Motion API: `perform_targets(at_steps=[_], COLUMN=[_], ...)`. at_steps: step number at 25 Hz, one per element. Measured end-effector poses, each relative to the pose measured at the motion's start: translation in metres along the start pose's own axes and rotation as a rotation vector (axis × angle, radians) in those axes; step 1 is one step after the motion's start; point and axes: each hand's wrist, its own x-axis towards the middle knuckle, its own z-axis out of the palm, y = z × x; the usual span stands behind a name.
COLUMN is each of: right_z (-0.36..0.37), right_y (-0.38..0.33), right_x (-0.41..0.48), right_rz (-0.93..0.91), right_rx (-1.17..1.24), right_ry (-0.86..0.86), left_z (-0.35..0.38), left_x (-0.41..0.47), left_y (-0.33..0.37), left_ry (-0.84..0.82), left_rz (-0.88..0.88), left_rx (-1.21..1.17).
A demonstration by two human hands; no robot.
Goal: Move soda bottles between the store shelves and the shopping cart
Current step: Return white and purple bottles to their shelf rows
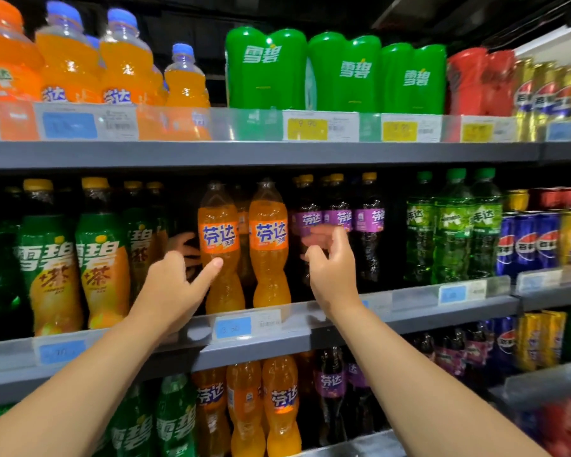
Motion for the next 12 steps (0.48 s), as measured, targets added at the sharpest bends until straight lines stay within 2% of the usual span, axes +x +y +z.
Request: perform_targets(at_steps=[3,4,5,7,8,10,12], right_z=[-0.046,-0.066,-0.084,-0.116,-0.127,-0.142,-0.146], right_y=[0.001,0.004,0.006,0.013,0.016,0.022,0.026], right_x=[0.002,0.008,0.015,0.032,0.04,0.055,0.065], right_rz=[-0.175,-0.204,-0.217,-0.187,-0.153,-0.057,0.055], right_rx=[-0.146,-0.216,-0.285,-0.413,-0.474,-0.586,-0.659], right_ry=[0.075,0.064,0.04,-0.023,-0.059,-0.119,-0.154], left_z=[0.005,0.009,0.015,0.037,0.05,0.077,0.102], left_x=[-0.017,-0.024,-0.03,-0.042,-0.047,-0.05,-0.042], left_y=[0.016,0.029,0.043,0.076,0.095,0.133,0.159], left_ry=[0.419,0.516,0.542,0.416,0.31,0.122,0.048], left_rz=[0.278,0.392,0.504,0.66,0.662,0.54,0.386], left_rx=[0.072,0.079,0.064,-0.017,-0.055,-0.096,-0.094])
